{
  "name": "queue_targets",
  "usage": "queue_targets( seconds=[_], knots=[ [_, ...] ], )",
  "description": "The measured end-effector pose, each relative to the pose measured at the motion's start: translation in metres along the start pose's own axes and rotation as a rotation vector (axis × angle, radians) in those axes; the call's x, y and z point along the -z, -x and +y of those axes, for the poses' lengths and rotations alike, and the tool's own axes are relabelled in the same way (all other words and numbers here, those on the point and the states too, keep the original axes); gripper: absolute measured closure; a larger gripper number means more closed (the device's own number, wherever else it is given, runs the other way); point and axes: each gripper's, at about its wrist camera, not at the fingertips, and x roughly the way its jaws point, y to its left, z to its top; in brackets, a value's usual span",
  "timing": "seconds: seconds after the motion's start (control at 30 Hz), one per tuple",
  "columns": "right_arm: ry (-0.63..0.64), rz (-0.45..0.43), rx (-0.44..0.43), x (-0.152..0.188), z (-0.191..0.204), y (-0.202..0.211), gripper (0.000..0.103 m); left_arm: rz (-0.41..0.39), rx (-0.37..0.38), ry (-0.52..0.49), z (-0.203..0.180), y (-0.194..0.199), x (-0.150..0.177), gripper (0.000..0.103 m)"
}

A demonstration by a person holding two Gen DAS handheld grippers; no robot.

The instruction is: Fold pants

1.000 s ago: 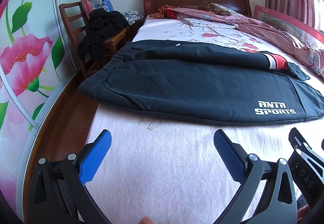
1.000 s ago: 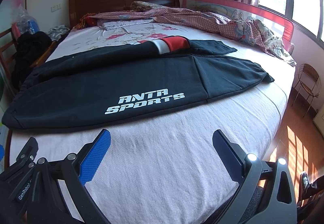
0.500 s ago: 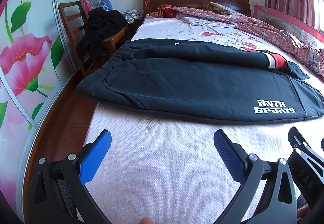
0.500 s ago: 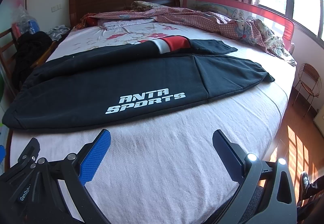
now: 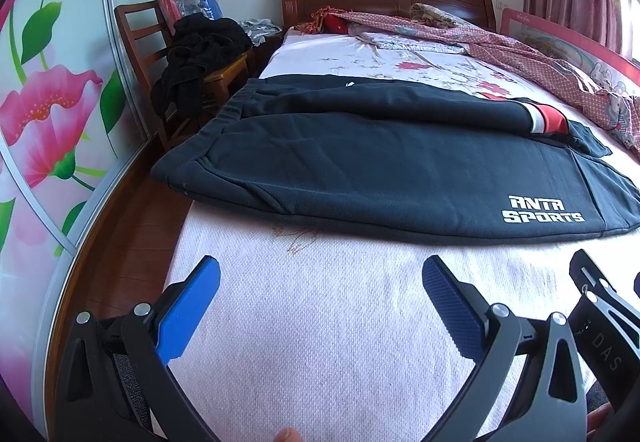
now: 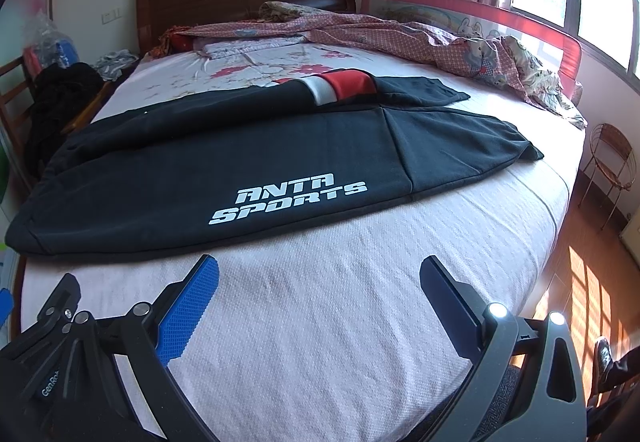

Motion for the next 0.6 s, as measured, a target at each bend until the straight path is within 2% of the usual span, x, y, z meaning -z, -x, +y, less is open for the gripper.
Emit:
queue_targets(
  seconds=[0.23, 0.43, 0.57, 0.6],
  knots=[
    [-0.001, 0.011, -0.004, -0.001, 0.000, -0.002, 0.003, 0.011, -0.006, -0.013, -0.001, -0.003, 0.000, 0.002],
    [-0.017, 0.043, -0.013, 0.001, -0.004, -0.009, 0.003, 0.065, -0.025, -0.008, 0.008, -0.017, 0.000, 0.002],
    [-0.024, 0.061, -0.019, 0.002, -0.007, -0.013, 0.003, 0.093, 0.022, 0.038, 0.015, -0.024, -0.002, 0.002],
    [-0.021, 0.069, -0.023, 0.003, -0.007, -0.014, 0.003, 0.090, 0.013, 0.036, 0.016, -0.024, -0.003, 0.002]
  ],
)
